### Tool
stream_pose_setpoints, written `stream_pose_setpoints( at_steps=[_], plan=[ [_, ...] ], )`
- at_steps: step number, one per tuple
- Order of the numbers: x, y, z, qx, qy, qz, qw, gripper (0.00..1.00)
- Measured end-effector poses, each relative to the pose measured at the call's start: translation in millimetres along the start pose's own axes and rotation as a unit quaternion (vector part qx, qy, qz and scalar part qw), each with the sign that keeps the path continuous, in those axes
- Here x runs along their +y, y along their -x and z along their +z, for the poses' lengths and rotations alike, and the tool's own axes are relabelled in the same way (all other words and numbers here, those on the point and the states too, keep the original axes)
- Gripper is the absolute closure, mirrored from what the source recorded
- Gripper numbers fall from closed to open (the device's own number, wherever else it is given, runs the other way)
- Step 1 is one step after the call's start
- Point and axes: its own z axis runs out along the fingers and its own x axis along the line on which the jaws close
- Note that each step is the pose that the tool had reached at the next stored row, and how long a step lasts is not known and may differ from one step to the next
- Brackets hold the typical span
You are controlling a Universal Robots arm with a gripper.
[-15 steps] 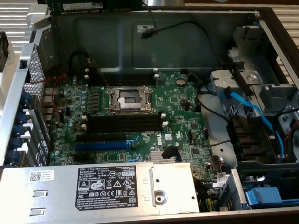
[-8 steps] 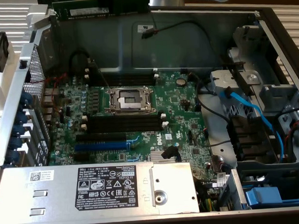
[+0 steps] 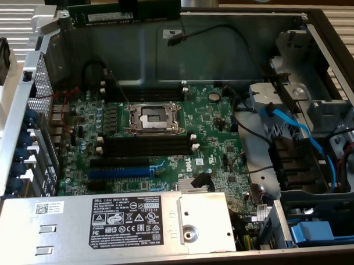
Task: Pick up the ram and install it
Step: 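Pick up the ram and move it above insertion slot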
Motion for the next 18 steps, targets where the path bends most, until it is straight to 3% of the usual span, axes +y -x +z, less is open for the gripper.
stream_pose_setpoints(
  at_steps=[7,9,11,13,15,18],
  plan=[
    [-1.7,-6.2,3.8,0.0003,-0.0187,0.004,0.9998,0.87],
    [-2.2,-8.9,5.6,-0.0004,-0.0215,0.005,0.9998,0.87],
    [-3.9,-11.7,7.4,-0.0026,-0.0217,0.006,0.9997,0.87],
    [-5.4,-14.1,8.9,-0.0065,-0.0211,0.006,0.9997,0.87],
    [-6.6,-15.6,9.8,-0.0081,-0.0164,0.006,0.9998,0.87],
    [-8.7,-16.6,10.9,-0.0080,-0.0081,0.006,0.9999,0.87]
  ],
)
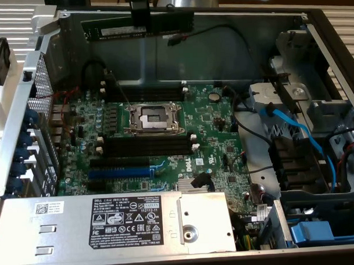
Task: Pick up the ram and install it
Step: 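Pick up the ram and move it above insertion slot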
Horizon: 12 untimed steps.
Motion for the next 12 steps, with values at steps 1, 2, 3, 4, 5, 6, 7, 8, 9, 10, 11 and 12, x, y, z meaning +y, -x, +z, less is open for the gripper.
stream_pose_setpoints(
  at_steps=[1,2,3,4,5,6,7,8,9,10,11,12],
  plan=[
    [-1.6,0.0,1.0,0.0000,0.0007,0.000,1.0000,0.87],
    [-4.1,0.0,1.9,0.0004,0.0008,0.000,1.0000,0.87],
    [-7.4,0.0,2.9,0.0017,0.0009,0.000,1.0000,0.87],
    [-10.7,0.0,3.8,0.0034,0.0009,0.000,1.0000,0.87],
    [-13.3,0.0,4.6,0.0055,0.0008,0.000,1.0000,0.87],
    [-15.4,0.0,5.1,0.0084,0.0009,0.000,1.0000,0.87],
    [-16.7,0.0,5.5,0.0119,0.0012,0.000,0.9999,0.87],
    [-17.8,0.0,5.7,0.0155,0.0019,0.000,0.9999,0.87],
    [-19.1,0.0,6.1,0.0185,0.0025,0.000,0.9998,0.87],
    [-20.6,0.0,6.5,0.0210,0.0028,0.001,0.9998,0.87],
    [-22.4,0.0,7.3,0.0226,0.0029,0.001,0.9997,0.87],
    [-24.5,0.0,8.5,0.0235,0.0030,0.001,0.9997,0.87]
  ],
)
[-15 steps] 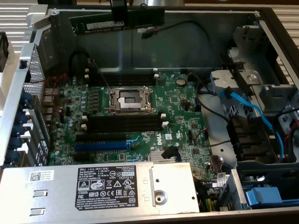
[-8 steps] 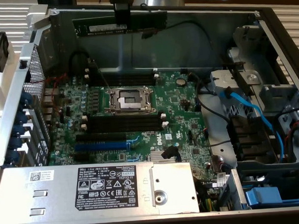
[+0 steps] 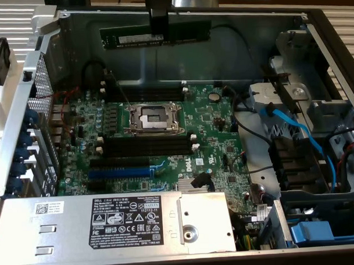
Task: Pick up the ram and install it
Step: 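Pick up the ram and move it above insertion slot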
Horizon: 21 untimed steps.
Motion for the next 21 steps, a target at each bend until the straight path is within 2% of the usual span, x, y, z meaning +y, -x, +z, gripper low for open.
stream_pose_setpoints(
  at_steps=[2,3,10,12,18,21],
  plan=[
    [-4.4,0.3,2.5,0.0008,0.0004,0.000,1.0000,0.87],
    [-5.4,0.3,3.5,0.0011,0.0016,0.000,1.0000,0.87],
    [-7.8,0.5,8.2,0.0035,0.0191,0.002,0.9998,0.87],
    [-7.8,0.6,10.4,0.0038,0.0224,0.002,0.9997,0.87],
    [-6.6,1.1,21.3,0.0040,0.0236,0.007,0.9997,0.87],
    [-2.9,1.2,25.8,0.0042,0.0237,0.010,0.9997,0.87]
  ],
)
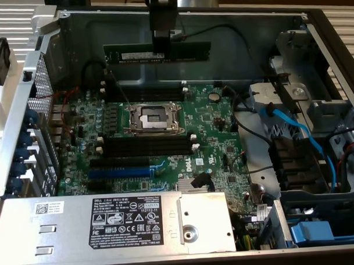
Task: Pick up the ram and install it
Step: 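Pick up the ram and move it above insertion slot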
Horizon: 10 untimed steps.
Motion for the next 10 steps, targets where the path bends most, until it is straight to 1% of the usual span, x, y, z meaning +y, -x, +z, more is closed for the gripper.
stream_pose_setpoints(
  at_steps=[2,10],
  plan=[
    [2.6,0.0,2.1,0.0001,0.0001,0.002,1.0000,0.87],
    [2.8,0.0,2.2,-0.0005,0.0002,0.002,1.0000,0.87]
  ],
)
